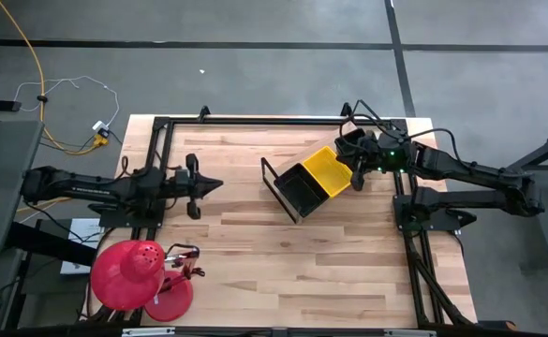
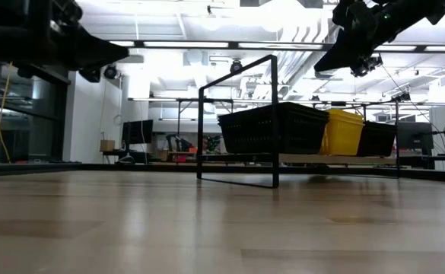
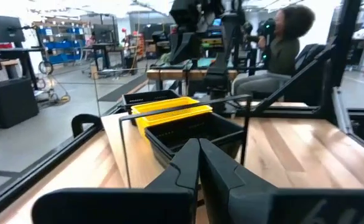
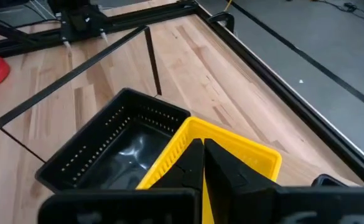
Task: Stack baskets on shelf by color
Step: Return to Home Position
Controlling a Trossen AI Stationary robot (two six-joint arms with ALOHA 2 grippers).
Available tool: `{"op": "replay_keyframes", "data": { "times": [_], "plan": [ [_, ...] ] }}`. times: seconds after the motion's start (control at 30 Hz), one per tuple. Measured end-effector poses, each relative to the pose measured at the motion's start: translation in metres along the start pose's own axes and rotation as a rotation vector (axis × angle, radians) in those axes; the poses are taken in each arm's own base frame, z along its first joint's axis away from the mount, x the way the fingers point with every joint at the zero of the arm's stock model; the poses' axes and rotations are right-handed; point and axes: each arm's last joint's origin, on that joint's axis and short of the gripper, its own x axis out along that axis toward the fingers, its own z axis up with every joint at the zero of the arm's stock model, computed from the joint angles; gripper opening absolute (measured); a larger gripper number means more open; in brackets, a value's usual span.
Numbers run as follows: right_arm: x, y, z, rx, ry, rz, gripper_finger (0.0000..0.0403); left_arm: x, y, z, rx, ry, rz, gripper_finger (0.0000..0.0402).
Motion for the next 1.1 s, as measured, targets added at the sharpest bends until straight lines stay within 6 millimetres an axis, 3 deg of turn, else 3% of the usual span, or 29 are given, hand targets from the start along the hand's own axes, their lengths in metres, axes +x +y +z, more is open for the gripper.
{"op": "replay_keyframes", "data": {
  "times": [0.37, 0.93, 1.1],
  "plan": [
    [-0.004, 0.003, -0.001, 0.023, 0.001, 0.092, 0.0, -0.023, -0.005, -0.02, -0.015, 0.015, -0.023, 0.0],
    [-0.075, 0.003, -0.014, 0.004, -0.128, 0.107, 0.0, -0.035, -0.003, -0.025, -0.033, 0.06, -0.024, 0.0],
    [-0.07, 0.003, -0.034, 0.009, -0.244, 0.16, 0.0, -0.035, -0.003, -0.025, -0.039, 0.06, -0.024, 0.0]
  ]
}}
